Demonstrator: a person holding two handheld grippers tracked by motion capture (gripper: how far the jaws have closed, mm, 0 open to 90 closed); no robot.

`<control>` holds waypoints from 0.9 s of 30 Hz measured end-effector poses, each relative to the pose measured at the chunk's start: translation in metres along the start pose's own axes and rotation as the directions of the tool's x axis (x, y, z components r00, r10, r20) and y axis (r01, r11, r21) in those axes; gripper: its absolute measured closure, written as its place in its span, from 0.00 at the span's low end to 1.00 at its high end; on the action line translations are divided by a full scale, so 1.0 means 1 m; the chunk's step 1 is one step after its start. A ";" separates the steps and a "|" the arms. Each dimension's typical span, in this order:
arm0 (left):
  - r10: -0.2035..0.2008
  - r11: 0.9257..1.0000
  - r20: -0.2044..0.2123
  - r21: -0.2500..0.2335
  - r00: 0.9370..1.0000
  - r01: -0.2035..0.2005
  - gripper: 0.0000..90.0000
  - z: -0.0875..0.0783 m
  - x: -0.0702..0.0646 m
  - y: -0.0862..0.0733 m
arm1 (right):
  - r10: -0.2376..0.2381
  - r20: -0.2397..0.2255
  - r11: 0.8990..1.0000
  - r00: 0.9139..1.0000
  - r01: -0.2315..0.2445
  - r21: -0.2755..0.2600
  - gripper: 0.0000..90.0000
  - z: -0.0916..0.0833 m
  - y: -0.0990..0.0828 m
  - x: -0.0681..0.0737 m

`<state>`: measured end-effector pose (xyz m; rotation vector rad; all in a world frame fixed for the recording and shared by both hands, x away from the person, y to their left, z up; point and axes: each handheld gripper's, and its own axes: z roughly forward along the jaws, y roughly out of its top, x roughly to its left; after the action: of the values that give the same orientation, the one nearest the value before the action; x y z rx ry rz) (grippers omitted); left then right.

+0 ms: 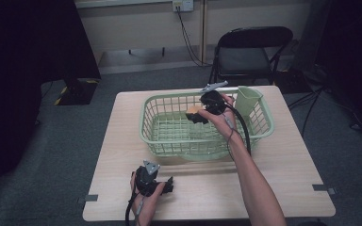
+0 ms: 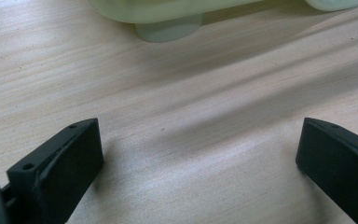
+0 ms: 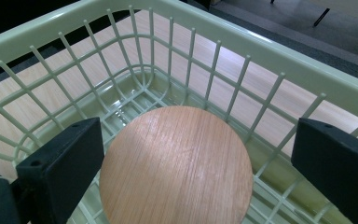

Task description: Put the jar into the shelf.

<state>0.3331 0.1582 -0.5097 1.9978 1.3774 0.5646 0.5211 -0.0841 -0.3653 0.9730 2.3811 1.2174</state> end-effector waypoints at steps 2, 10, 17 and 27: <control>0.000 1.000 0.000 0.000 1.000 0.000 0.00 0.000 0.000 0.000 | 0.005 -0.002 1.000 1.000 -0.005 -0.006 0.02 -0.001 0.000 -0.001; 0.000 1.000 0.000 0.000 1.000 0.000 0.00 0.000 0.000 0.000 | 0.020 0.007 0.999 1.000 -0.020 -0.031 0.02 -0.006 0.001 -0.003; 0.000 1.000 0.000 0.000 1.000 0.000 0.00 0.000 0.000 0.000 | 0.027 0.012 0.997 1.000 -0.026 -0.066 0.02 -0.013 0.004 -0.003; 0.000 1.000 0.000 0.000 1.000 0.000 0.00 0.000 0.000 0.000 | 0.031 0.034 0.995 0.999 -0.028 -0.093 0.01 -0.030 0.012 -0.001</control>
<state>0.3331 0.1582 -0.5097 1.9981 1.3771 0.5648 0.5112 -0.0978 -0.3380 0.9950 2.2693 1.2983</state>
